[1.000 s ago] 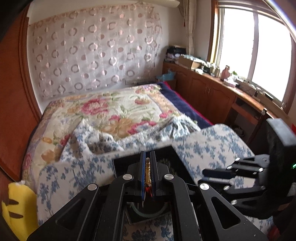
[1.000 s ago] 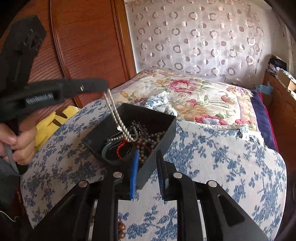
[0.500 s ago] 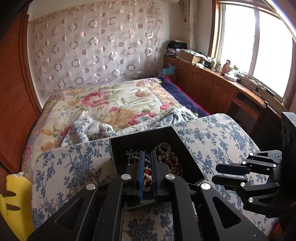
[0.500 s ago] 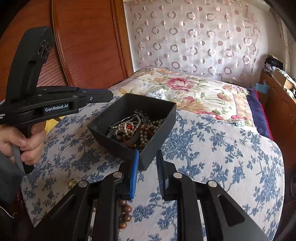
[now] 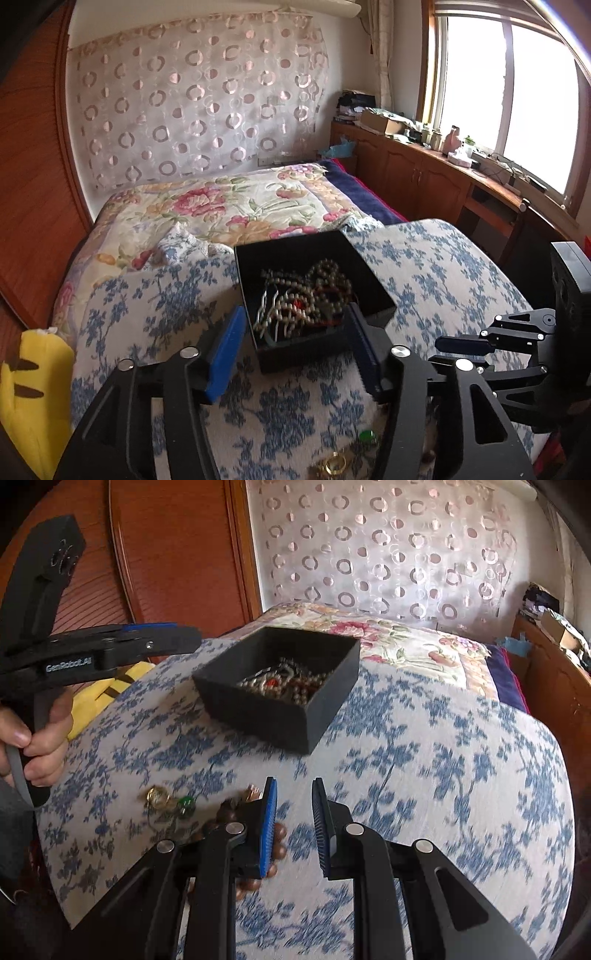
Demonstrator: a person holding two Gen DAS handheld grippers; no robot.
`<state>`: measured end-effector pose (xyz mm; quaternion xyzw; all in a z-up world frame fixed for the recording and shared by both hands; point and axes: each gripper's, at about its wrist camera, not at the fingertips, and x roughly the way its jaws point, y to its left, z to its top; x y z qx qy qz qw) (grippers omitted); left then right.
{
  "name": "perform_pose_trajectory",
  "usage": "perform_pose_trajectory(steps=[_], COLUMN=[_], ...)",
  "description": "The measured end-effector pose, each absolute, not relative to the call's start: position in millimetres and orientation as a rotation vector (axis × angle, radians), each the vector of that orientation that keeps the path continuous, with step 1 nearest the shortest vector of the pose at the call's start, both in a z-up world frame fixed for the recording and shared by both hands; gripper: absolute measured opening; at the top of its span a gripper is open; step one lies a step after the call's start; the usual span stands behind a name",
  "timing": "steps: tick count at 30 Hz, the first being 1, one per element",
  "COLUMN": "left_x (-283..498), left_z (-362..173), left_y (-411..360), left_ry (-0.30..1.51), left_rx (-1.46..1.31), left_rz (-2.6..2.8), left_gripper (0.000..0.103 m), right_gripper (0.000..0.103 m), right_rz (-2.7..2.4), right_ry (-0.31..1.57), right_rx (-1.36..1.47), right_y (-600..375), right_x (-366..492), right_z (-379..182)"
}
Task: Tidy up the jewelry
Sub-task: 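Move the left tool over the green pendant and gold ring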
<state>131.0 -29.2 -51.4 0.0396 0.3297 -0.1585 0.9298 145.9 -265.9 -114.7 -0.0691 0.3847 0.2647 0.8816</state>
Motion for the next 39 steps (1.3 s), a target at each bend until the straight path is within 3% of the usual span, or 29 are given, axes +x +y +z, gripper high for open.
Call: perform_pose_trajectory(steps=[24,25,28,33,39], left_x=[67,67,67,69,74], left_z=[-112,-113,-113,-116,-116], left_y=[-12,-16,-27,-48,-61], left_ry=[0.81,0.815,0.815,0.825,0.833], left_rx=[0.085,0.089,0.107,0.141,0.167], left_rz=[-0.329,-0.338,-0.365,-0.403,-0.422], left_gripper=[0.06,0.06,0.06,0.048,0.04], right_gripper=[0.023,0.018,0.015,0.015,0.015], right_rz=[0.513,0.513,0.51,0.518,0.52], right_ry=[0.852,0.853,0.853,0.847,0.855], right_rx=[-0.209,-0.205,-0.222,-0.194,-0.179], right_y=[-260,-261,-263,-270,-271], right_x=[120,119,116,114,114], right_z=[-141,-141,-141,-142,-144])
